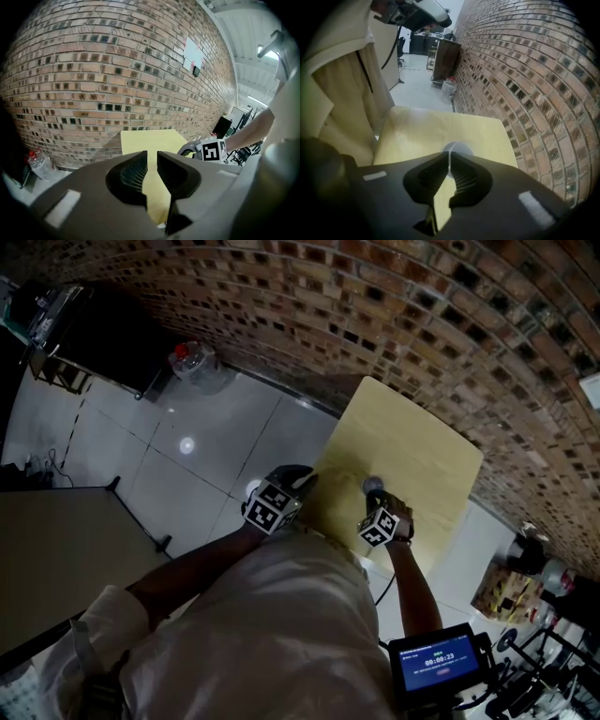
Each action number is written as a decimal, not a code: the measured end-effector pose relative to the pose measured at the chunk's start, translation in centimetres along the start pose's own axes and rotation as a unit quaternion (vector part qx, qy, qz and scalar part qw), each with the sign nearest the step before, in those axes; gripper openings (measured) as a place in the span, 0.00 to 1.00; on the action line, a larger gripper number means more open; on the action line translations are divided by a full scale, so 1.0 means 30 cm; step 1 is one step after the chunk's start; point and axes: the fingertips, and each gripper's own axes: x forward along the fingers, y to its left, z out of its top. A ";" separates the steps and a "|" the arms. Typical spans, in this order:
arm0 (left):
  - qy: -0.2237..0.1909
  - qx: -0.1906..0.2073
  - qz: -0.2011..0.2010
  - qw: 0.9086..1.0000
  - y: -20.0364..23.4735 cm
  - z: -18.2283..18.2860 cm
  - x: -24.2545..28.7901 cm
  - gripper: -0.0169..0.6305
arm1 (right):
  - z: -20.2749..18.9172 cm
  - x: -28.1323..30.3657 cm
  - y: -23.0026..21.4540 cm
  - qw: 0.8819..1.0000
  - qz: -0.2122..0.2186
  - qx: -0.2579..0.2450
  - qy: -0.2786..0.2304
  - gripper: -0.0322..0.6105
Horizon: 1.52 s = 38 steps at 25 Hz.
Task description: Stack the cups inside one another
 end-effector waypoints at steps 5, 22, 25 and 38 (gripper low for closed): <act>0.001 -0.003 0.000 1.000 0.001 -0.004 0.004 0.16 | -0.018 0.030 0.014 1.000 0.010 0.000 0.007 0.07; -0.001 -0.004 0.004 1.000 -0.003 0.005 0.009 0.15 | -0.007 0.049 0.027 0.999 0.042 0.017 0.007 0.11; -0.002 -0.002 0.005 1.000 -0.010 0.007 0.009 0.15 | -0.003 0.047 0.031 0.999 0.045 0.017 0.003 0.14; -0.002 0.007 0.014 1.000 -0.021 -0.003 -0.005 0.15 | -0.003 0.065 0.071 0.999 0.034 -0.002 0.001 0.19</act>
